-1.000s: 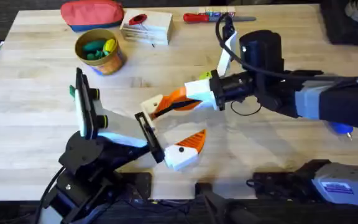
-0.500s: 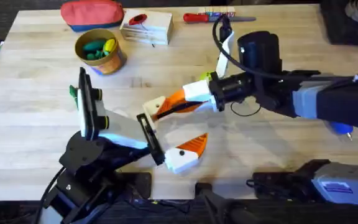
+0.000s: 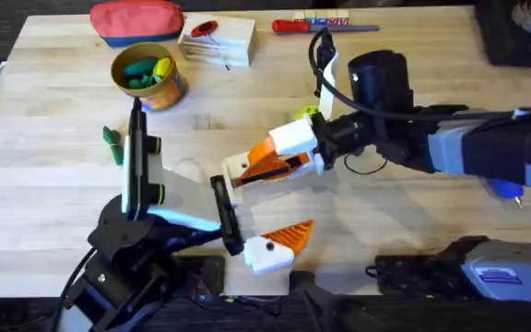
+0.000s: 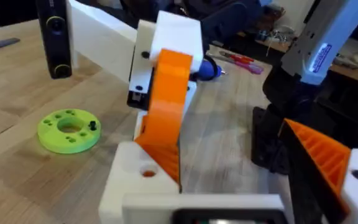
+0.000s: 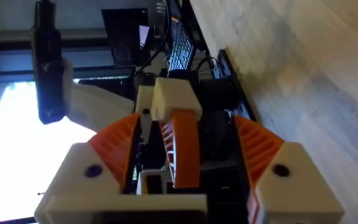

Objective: Pick up the gripper from the table and insert it into the empty holder that is missing its gripper. Then pick up a screw, insert it into the mounting hole, and use the screwdriver to tighten it. Finally, clean up the table by picking up the vegetable and placing it into the bucket.

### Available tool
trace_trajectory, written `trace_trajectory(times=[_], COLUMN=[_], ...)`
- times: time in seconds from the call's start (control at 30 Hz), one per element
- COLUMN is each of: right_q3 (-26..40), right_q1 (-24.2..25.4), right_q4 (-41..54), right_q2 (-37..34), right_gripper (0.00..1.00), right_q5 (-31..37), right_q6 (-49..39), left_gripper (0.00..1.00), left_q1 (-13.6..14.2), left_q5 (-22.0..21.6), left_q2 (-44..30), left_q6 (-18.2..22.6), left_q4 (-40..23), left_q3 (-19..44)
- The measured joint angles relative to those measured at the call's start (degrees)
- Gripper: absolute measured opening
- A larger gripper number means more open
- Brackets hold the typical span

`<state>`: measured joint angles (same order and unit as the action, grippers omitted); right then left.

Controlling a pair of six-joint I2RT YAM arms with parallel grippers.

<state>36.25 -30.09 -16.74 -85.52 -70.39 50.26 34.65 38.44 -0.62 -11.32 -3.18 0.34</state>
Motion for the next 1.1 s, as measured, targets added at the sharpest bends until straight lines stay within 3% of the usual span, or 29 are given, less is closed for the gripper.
trace_trajectory(times=[0.07, 0.13, 0.27, 0.47, 0.5, 0.6, 0.77, 0.93, 1.1], right_q3=[0.00, 0.00, 0.00, 0.41, 3.03, 7.87, 16.42, 22.37, 23.89], right_q1=[-0.01, 0.00, 1.19, 8.86, 12.69, 15.87, 17.42, 13.67, 6.71], right_q4=[-1.14, -2.38, -3.96, -3.79, -2.29, 4.71, 29.92, 48.16, 55.08], right_q2=[0.00, 0.00, 0.02, 0.00, 0.02, 0.02, 0.49, 4.23, 6.64], right_gripper=[0.830, 0.973, 0.992, 0.993, 0.993, 0.993, 0.993, 0.993, 0.993], right_q5=[-0.03, -0.05, 0.16, 5.86, 9.58, 13.79, 25.45, 44.37, 60.39], right_q6=[-0.01, -0.22, -0.47, -3.16, -5.72, -10.25, -23.42, -37.36, -46.23], left_gripper=[0.986, 0.986, 0.986, 0.986, 0.986, 0.986, 0.986, 0.986, 0.985], left_q1=[0.00, 0.00, 0.00, 0.00, 0.00, 0.00, 0.00, 0.00, 0.00], left_q5=[0.23, 0.46, 0.74, 0.83, 0.83, 0.83, 0.83, 0.83, 0.85], left_q2=[0.00, 0.00, 0.00, 0.00, 0.00, 0.00, 0.00, 0.00, 0.00], left_q6=[0.10, 0.16, 0.16, 0.16, 0.18, 0.18, 0.17, 0.18, 0.18], left_q4=[0.00, 0.00, -0.01, -0.02, -0.02, -0.02, -0.02, -0.02, -0.02], left_q3=[0.00, 0.00, 0.00, 0.00, 0.00, 0.00, 0.00, 0.00, 0.00])
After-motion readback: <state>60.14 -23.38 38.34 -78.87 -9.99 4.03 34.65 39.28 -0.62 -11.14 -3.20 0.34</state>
